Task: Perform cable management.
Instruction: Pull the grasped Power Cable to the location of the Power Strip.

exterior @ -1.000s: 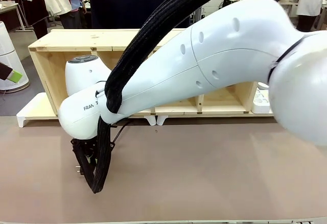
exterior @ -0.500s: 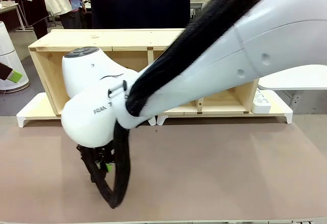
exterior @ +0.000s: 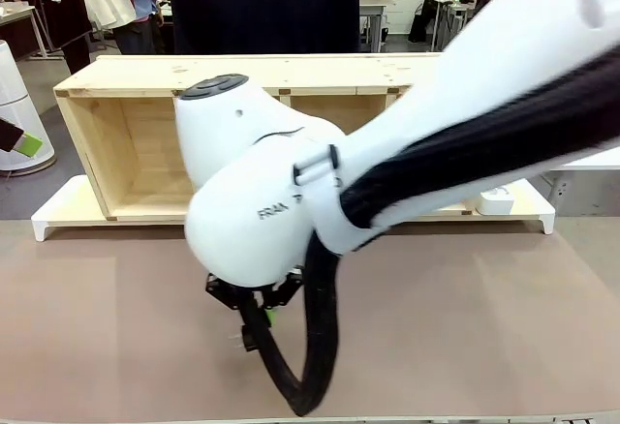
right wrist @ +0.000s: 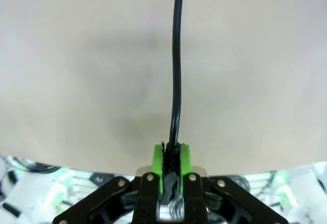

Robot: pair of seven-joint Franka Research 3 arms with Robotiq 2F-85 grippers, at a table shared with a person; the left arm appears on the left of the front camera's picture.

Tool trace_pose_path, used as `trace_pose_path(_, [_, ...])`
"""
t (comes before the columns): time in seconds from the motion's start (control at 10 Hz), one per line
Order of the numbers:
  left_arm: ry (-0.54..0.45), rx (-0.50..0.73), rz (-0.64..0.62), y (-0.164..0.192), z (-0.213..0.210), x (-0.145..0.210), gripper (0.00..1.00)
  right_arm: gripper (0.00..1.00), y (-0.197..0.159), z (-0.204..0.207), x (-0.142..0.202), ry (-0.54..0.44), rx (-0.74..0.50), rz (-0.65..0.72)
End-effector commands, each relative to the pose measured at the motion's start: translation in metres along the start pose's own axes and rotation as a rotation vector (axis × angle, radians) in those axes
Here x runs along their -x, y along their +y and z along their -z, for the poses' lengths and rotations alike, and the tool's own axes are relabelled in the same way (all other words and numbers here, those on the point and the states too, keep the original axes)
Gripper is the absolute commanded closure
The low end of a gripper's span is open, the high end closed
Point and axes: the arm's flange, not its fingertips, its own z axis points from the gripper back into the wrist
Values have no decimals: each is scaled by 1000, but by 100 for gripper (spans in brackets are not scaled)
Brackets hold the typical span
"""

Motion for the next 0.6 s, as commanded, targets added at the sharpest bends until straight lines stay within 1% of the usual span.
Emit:
trace_pose_path(0.0, [-5, 1, -8, 0, 0, -1, 0, 85, -39, -13, 22, 9, -29, 9])
trace_pose_path(0.3, [-5, 1, -8, 0, 0, -1, 0, 85, -83, -31, 48, -23, -58, 75])
trace_pose_path(0.5, [-5, 1, -8, 0, 0, -1, 0, 85, -105, -40, 61, -49, -59, 126])
